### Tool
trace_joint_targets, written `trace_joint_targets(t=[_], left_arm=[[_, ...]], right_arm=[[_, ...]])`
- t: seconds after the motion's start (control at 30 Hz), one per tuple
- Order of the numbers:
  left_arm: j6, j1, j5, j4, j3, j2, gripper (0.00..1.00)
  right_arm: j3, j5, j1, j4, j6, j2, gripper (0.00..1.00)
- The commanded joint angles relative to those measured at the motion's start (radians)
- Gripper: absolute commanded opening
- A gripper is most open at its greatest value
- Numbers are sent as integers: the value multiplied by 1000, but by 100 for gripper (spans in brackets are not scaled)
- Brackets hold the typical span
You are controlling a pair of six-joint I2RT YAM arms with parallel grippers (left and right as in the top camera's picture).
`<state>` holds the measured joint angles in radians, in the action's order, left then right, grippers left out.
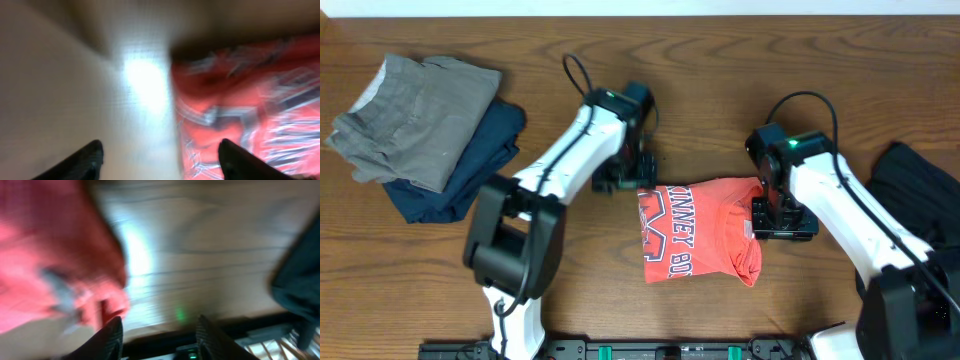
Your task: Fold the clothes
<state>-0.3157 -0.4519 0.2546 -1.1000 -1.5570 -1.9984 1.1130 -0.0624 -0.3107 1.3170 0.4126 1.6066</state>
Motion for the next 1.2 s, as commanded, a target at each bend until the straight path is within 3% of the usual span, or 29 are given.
trace_joint_targets(t=[0.0,0.1,0.3,0.47,0.63,0.73,0.9,1.07,1.17], left_arm=[[54,42,-8,72,-58,89,78],[71,56,47,147,-56,81,78],[118,42,233,197,-53,-6,78],[145,8,252,189,-51,-67,78],[148,-20,251,172,-43,-121,78],[148,-31,251,158,-19,-146,78],[147,-31,217,83,30,-171,75],[143,-32,198,-12,93,-171,61],[77,-32,198,-93,122,-171,58]], right_arm=[[12,214,15,-23,-121,-69,41],[10,337,15,-41,-165,-76,40],[-69,371,13,-68,-168,-75,39],[-189,500,-19,-161,-211,-75,40],[-298,504,-33,-265,-180,-74,40],[-339,451,-27,-341,-128,-74,39],[-348,171,3,-461,-8,-74,36],[-347,89,43,-708,-37,-74,31],[-343,89,55,-852,-68,-74,28]])
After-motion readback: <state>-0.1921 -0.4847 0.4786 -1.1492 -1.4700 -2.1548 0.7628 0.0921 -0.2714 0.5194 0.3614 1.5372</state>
